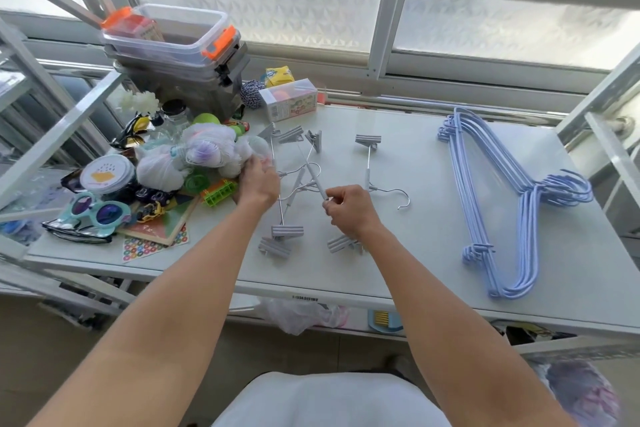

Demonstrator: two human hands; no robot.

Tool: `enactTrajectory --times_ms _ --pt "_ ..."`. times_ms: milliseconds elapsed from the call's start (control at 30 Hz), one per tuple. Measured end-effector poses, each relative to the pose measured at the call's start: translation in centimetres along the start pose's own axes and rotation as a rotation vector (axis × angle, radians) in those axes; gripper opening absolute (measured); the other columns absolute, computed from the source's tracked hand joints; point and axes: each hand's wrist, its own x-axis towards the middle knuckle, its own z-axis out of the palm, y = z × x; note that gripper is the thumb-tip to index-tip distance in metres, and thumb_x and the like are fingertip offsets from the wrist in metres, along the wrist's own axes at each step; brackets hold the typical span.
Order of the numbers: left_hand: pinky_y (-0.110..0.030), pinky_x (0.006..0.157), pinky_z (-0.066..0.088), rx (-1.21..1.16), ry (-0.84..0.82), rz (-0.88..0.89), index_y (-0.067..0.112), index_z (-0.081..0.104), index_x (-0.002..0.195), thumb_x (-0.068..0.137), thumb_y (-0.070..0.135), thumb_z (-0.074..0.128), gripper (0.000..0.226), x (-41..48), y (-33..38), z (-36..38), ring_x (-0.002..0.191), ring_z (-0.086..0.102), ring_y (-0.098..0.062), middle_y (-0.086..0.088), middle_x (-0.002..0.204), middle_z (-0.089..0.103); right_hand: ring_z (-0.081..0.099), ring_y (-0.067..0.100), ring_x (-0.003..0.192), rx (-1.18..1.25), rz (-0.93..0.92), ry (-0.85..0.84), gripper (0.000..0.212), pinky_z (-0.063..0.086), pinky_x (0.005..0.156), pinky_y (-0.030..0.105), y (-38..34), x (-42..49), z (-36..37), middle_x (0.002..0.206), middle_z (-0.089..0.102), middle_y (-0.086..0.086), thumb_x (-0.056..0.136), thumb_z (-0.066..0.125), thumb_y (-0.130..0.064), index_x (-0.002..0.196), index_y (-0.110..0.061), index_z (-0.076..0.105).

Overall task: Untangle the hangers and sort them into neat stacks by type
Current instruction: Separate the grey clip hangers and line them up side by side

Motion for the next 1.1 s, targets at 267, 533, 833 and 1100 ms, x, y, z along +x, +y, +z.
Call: enactTrajectory --times_ms 267,533,833,1100 --pt "-0.043 0.094 0.045 0.291 0.178 -0.119 0.003 0.055 0.125 0.091 0.026 0.038 0.044 -1.3 -0.1 -1.9 0.118 0.055 -0.036 -0.019 0.129 0.056 0.052 0.006 0.040 0.427 0.100 0.084 0.012 0.045 0.048 0.020 0.1 -0.2 -2.7 0.063 0.062 0.008 0.095 0.049 0.001 0.102 -0.002 0.059" --pt "-0.036 0.074 0.045 -0.035 -0.118 0.289 0.014 0.065 0.086 0.099 0.041 0.034 0.044 -6.9 7.6 2.7 0.088 0.060 -0.030 -0.012 0.092 0.068 0.056 0.015 0.056 0.878 0.194 -0.068 0.018 0.044 0.048 0.024 -1.7 -0.1 -2.4 0.070 0.063 0.006 0.100 0.043 -0.003 0.098 -0.006 0.060" --pt "-0.031 0.065 0.041 -0.610 -0.292 0.116 0.014 0.058 0.083 0.098 0.016 0.045 0.019 -7.9 8.8 4.4 0.069 0.047 -0.018 -0.001 0.070 0.049 0.053 0.022 0.054 0.584 0.160 0.043 0.036 0.043 0.052 0.030 -1.7 -0.6 -1.2 0.061 0.060 0.010 0.097 0.052 -0.029 0.074 -0.007 0.068" --pt "-0.030 0.067 0.058 -0.449 -0.097 -0.014 0.023 0.061 0.073 0.085 0.014 0.065 0.015 -8.1 7.3 4.6 0.063 0.073 -0.017 -0.002 0.075 0.072 0.050 0.027 0.066 -0.121 0.173 0.310 0.027 0.039 0.058 0.029 0.3 -1.8 -4.1 0.058 0.053 -0.001 0.081 0.051 -0.024 0.055 -0.016 0.051"
